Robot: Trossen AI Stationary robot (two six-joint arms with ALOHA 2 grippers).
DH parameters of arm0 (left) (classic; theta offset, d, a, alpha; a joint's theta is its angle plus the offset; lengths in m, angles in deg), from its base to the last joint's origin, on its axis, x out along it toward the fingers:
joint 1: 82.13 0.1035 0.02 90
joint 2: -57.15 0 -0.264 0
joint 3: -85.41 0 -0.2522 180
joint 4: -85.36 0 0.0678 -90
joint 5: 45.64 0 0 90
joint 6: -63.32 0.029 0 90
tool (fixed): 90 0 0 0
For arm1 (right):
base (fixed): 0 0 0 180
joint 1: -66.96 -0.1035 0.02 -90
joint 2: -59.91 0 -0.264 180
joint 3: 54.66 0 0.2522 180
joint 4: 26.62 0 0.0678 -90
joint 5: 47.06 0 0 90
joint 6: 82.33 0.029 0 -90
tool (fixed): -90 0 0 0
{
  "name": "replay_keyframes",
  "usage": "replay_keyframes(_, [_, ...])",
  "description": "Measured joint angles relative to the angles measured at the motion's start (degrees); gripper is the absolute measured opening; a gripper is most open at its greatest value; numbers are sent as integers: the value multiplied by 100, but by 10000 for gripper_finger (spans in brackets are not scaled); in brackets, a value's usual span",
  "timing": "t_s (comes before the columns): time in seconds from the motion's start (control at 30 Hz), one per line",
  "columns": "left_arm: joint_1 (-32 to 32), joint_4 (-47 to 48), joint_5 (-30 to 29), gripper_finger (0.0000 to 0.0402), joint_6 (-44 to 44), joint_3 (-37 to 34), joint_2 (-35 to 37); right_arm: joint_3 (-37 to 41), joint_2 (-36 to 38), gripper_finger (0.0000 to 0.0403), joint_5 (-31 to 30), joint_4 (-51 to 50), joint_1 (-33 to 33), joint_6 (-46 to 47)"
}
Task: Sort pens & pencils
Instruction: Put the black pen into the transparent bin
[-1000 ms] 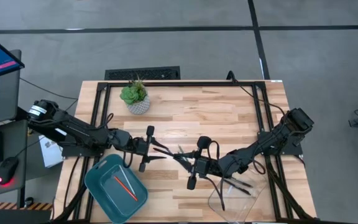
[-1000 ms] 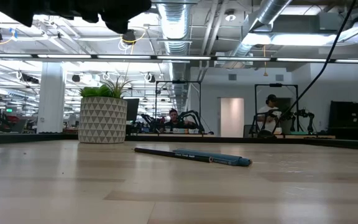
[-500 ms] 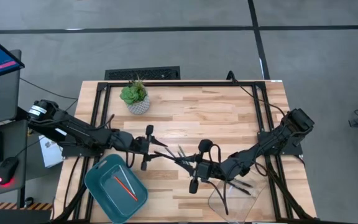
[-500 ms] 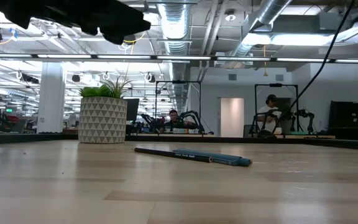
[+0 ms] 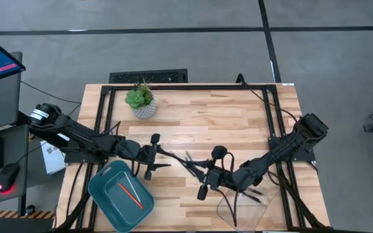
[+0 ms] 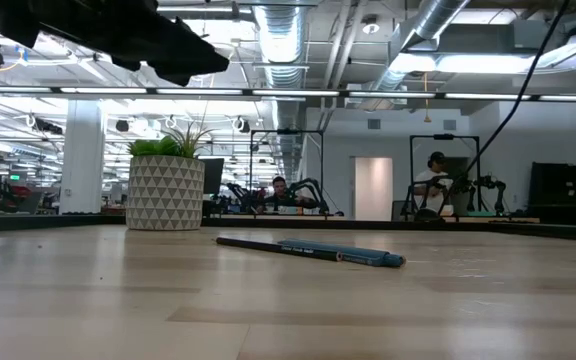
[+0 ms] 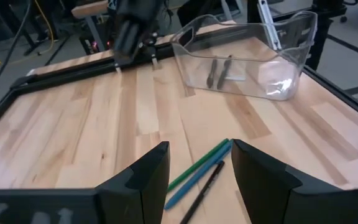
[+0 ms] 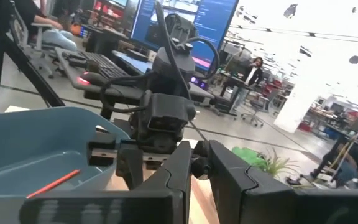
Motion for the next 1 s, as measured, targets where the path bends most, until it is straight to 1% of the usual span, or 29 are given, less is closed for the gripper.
replay_keyframes(0.13, [-2, 118, -5, 165, -114, 0, 0, 0, 0, 66, -395, -8, -218, -51])
replay_keyframes(0.37, [-2, 147, -125, 165, -125, 0, 0, -2, 11, 66, -1363, -194, -620, -50])
replay_keyframes(0.5, [-2, 148, -132, 165, -134, 0, 0, -4, 11, 66, -1671, -535, -797, 184])
replay_keyframes(0.63, [-2, 145, -134, 165, -138, 0, 0, -4, 11, 66, -2150, -715, -910, 319])
replay_keyframes(0.73, [-2, 148, -134, 165, -142, 0, 0, -4, 13, 66, -2252, -744, -933, 498])
replay_keyframes(0.9, [-2, 198, -134, 165, -147, 0, 0, -4, 13, 66, -2325, -1159, -1019, 1045])
replay_keyframes(1.0, [-2, 309, -134, 165, -149, 0, 0, -4, 13, 66, -2429, -1172, -1167, 1097])
